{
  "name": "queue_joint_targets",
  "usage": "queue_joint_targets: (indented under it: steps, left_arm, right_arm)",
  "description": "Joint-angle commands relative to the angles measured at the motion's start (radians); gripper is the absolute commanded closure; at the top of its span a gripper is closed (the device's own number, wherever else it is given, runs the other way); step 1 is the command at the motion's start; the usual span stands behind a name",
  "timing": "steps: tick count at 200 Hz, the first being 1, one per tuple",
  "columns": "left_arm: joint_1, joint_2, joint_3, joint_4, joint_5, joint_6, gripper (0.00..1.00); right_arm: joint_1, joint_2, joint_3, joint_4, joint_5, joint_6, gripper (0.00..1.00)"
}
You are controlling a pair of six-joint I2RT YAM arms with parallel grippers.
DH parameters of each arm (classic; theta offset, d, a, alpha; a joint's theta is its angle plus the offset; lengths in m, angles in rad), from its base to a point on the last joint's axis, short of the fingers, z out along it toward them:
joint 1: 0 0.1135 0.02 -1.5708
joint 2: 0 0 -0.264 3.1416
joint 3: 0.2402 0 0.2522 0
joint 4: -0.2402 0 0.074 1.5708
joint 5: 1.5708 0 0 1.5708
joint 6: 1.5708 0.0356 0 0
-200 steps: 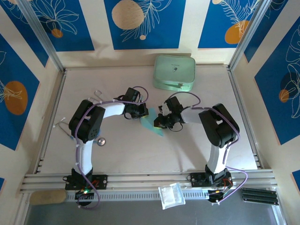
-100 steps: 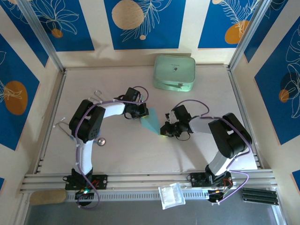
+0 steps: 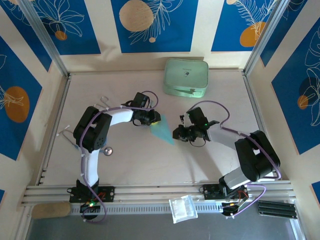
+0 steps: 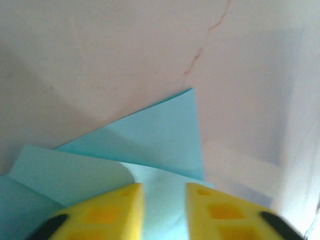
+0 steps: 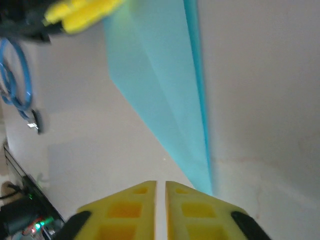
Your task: Fold a paper plane with a square sheet of paper (pick it up from the middle)
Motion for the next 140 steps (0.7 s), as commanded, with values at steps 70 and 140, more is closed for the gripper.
queue_joint_targets:
  steps: [70,140]
  left_arm:
    - [0.064,-0.315,-0.263,0.164,-0.137,-0.131,0.39]
    - [0.103,-0.378,-0.449,0.314,-0.095,-0.201,0.28]
  right_arm:
    - [-0.05,0.276,0.266,-0.023,-0.046,-0.01,0.65]
    - [-0.047,0.429,0.368,-0.032,-0.139,-0.115,0.72]
